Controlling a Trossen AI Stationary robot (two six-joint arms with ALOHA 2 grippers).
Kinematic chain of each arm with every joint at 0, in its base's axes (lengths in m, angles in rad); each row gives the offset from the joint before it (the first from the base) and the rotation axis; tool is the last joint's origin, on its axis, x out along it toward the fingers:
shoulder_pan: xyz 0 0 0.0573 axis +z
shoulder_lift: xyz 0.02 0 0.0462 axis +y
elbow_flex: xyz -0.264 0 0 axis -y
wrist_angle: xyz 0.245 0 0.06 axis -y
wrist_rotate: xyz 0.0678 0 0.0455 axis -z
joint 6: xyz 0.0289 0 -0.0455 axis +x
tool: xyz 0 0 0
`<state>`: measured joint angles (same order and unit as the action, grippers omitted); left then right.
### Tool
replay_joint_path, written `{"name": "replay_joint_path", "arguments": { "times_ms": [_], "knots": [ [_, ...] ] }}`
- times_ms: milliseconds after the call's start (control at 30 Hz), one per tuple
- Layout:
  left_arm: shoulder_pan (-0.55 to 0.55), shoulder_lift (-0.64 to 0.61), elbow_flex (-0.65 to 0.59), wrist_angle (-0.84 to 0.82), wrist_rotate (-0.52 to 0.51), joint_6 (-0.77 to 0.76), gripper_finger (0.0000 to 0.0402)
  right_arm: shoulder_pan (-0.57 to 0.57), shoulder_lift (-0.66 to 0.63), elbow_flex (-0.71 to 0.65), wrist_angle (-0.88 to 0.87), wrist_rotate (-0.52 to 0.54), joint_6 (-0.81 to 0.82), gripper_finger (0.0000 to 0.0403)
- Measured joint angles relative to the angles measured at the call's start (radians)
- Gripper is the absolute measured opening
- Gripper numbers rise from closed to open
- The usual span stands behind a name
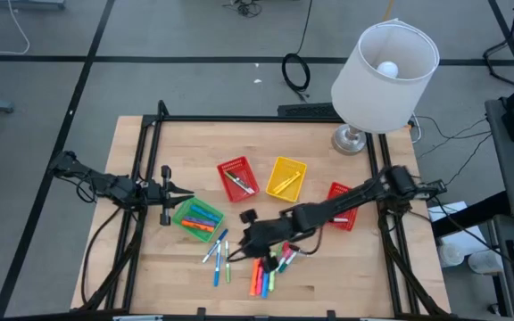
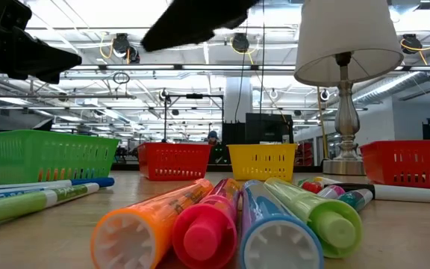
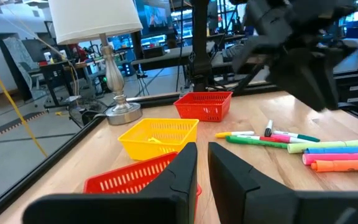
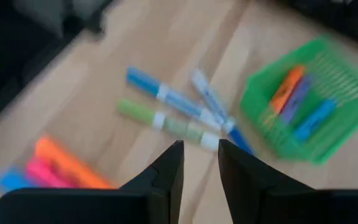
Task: Pick & Place Markers
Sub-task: Put the green marker into the left red bin
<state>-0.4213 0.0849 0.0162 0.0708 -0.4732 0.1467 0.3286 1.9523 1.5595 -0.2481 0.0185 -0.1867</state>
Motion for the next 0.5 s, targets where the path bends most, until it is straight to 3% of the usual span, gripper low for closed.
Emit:
{"name": "replay_joint_path", "arguments": {
  "times_ms": [200, 333, 500],
  "knots": [
    [0.0, 0.002, 0.0, -0.005, 0.0, -0.018, 0.0049, 0.003, 0.194, 0.302, -0.223, -0.118, -0.138, 0.0095],
    [0.0, 0.01, 0.0, -0.008, 0.0, -0.019, 0.0049, 0.015, 0.295, 0.51, -0.257, -0.025, -0.252, 0.0102],
    [0.001, 0.019, 0.0, -0.009, -0.003, -0.019, 0.0049, -0.006, 0.389, 0.69, -0.283, -0.04, -0.293, 0.0102]
  ]
}}
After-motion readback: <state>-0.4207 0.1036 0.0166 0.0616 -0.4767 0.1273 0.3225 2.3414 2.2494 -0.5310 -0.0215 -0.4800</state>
